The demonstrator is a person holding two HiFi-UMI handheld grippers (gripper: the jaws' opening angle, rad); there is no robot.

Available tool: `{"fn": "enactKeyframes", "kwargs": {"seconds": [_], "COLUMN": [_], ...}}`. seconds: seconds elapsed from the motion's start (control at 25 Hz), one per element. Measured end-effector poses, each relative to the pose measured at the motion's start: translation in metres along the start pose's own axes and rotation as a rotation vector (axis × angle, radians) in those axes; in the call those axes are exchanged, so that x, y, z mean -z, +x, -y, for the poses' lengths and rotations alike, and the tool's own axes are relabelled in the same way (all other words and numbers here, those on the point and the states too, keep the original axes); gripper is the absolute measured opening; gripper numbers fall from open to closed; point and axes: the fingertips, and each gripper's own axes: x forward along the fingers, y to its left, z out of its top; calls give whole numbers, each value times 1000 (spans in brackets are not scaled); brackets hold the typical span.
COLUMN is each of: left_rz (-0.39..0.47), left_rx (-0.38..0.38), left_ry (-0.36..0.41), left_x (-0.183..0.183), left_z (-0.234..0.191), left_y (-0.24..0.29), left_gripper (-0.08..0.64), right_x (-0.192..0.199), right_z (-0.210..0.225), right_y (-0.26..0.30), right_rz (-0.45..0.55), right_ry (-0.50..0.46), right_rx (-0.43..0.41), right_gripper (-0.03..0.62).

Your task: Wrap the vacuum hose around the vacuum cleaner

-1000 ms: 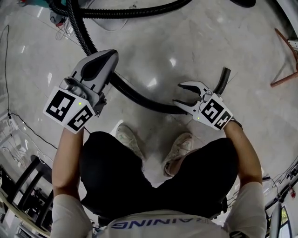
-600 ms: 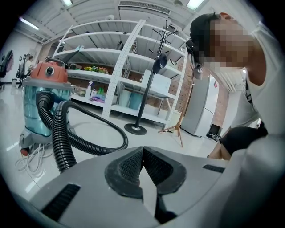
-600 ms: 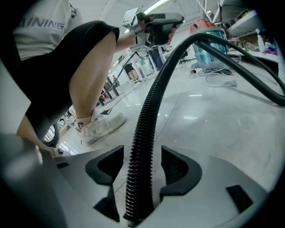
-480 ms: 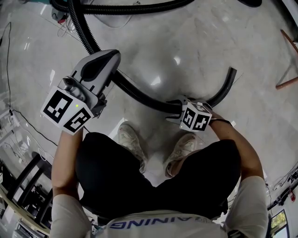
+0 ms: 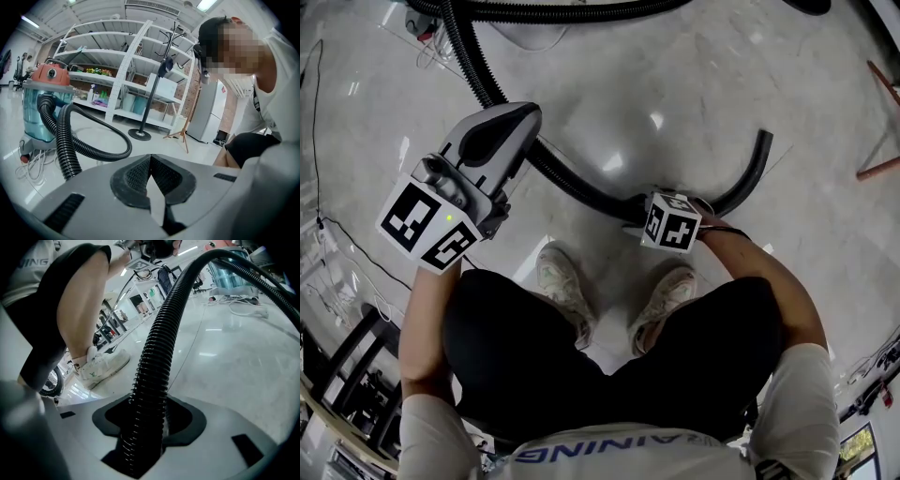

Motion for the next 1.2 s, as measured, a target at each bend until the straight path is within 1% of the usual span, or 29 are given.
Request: {"fn": "enactKeyframes", "kwargs": {"seconds": [0.08,0.12,0.24,0.36,0.48,0.6,0.8,0.88,1.04,1.2], "left_rz": [-2,-3,-5,-6,-1,6,11,13,33,50], "left_rx": [4,6,12,18,13,6,10,5,-19,-38], "left_ry": [1,3,12,20,19,4,-17,-21,-53,-95], "left_x": [0,0,-1,-2,-7,-22,-68,-91,-147,-210], "left_z": [1,2,5,10,12,16,34,41,57,75], "left_y": [-2,-2,-2,-1,-5,-15,-36,-47,-83,-126], "left_gripper": [17,17,17,17,17,17,17,17,17,17], "right_x": [-2,-3,-3,-7,-21,-43,-80,-97,-139,-190], "right_z": [3,5,3,-3,-9,-19,-39,-46,-67,-97], "right_y": [0,0,-2,-10,-25,-52,-111,-140,-210,-282], "right_rz": [-2,-1,9,38,85,134,217,245,279,312], "right_ry": [22,34,36,-1,-34,-27,29,54,86,119], "right_rx": [19,22,11,12,21,27,21,36,81,110], "right_gripper": [177,171,159,153,152,150,149,149,149,149]}}
